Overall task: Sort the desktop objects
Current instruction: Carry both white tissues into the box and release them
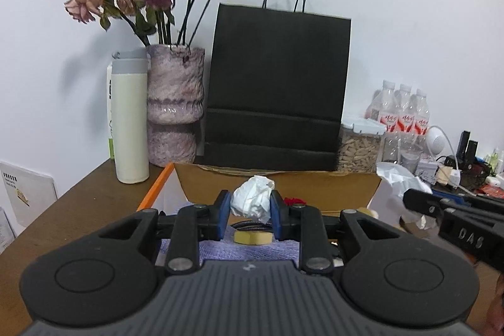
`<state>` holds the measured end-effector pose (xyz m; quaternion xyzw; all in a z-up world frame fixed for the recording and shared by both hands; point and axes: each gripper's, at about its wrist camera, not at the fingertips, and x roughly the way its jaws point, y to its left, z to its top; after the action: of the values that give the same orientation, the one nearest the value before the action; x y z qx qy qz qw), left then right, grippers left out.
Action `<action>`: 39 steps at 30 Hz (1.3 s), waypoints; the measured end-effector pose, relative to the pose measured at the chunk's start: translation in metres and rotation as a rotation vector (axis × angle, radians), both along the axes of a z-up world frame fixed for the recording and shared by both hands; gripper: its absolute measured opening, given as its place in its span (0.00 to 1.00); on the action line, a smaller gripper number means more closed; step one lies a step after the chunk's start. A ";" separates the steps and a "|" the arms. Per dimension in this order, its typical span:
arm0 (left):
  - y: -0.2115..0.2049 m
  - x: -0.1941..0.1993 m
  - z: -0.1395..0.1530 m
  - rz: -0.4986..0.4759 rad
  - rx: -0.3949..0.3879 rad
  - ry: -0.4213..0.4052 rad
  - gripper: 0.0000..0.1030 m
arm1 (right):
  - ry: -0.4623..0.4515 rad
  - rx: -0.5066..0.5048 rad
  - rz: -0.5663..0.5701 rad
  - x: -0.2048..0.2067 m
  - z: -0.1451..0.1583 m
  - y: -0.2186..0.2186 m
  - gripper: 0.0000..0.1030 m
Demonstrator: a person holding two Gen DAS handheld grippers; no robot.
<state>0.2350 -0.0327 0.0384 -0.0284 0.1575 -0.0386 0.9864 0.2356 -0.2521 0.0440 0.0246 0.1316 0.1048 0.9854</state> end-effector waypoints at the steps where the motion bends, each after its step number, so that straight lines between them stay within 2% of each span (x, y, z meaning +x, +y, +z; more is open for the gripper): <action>1: 0.000 0.003 -0.001 0.000 0.004 0.003 0.26 | 0.009 0.006 0.004 0.004 -0.001 -0.002 0.13; 9: -0.001 0.025 -0.010 -0.023 0.033 0.031 0.26 | 0.070 0.001 0.035 0.028 -0.012 -0.007 0.13; 21: -0.007 0.033 -0.019 -0.055 0.083 0.045 0.26 | 0.081 -0.018 0.060 0.036 -0.018 -0.008 0.15; 23: -0.008 0.032 -0.020 -0.056 0.088 0.043 0.30 | 0.086 -0.006 0.063 0.037 -0.019 -0.009 0.21; 24: -0.008 0.032 -0.020 -0.054 0.090 0.042 0.43 | 0.087 0.004 0.066 0.036 -0.019 -0.011 0.22; 25: -0.009 0.031 -0.020 -0.048 0.089 0.040 0.55 | 0.088 0.016 0.073 0.036 -0.018 -0.012 0.28; 26: -0.009 0.030 -0.020 -0.043 0.086 0.033 0.75 | 0.085 0.028 0.074 0.035 -0.018 -0.014 0.33; 27: -0.008 0.026 -0.019 -0.040 0.079 0.012 0.87 | 0.080 0.036 0.071 0.035 -0.017 -0.015 0.46; 28: -0.008 0.023 -0.017 -0.041 0.076 -0.007 0.91 | 0.071 0.046 0.068 0.033 -0.016 -0.017 0.59; 29: -0.009 0.020 -0.016 -0.039 0.077 -0.028 1.00 | 0.063 0.053 0.067 0.032 -0.016 -0.018 0.63; 31: -0.011 0.013 -0.015 -0.023 0.092 -0.074 1.00 | 0.051 0.066 0.070 0.029 -0.014 -0.020 0.78; 34: -0.013 0.012 -0.017 -0.018 0.098 -0.073 1.00 | 0.033 0.077 0.085 0.025 -0.014 -0.021 0.95; 39: -0.012 0.009 -0.017 -0.005 0.086 -0.085 1.00 | 0.015 0.075 0.079 0.021 -0.014 -0.020 0.99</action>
<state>0.2445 -0.0446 0.0217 0.0160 0.1172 -0.0352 0.9924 0.2565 -0.2721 0.0303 0.0573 0.1360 0.1485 0.9778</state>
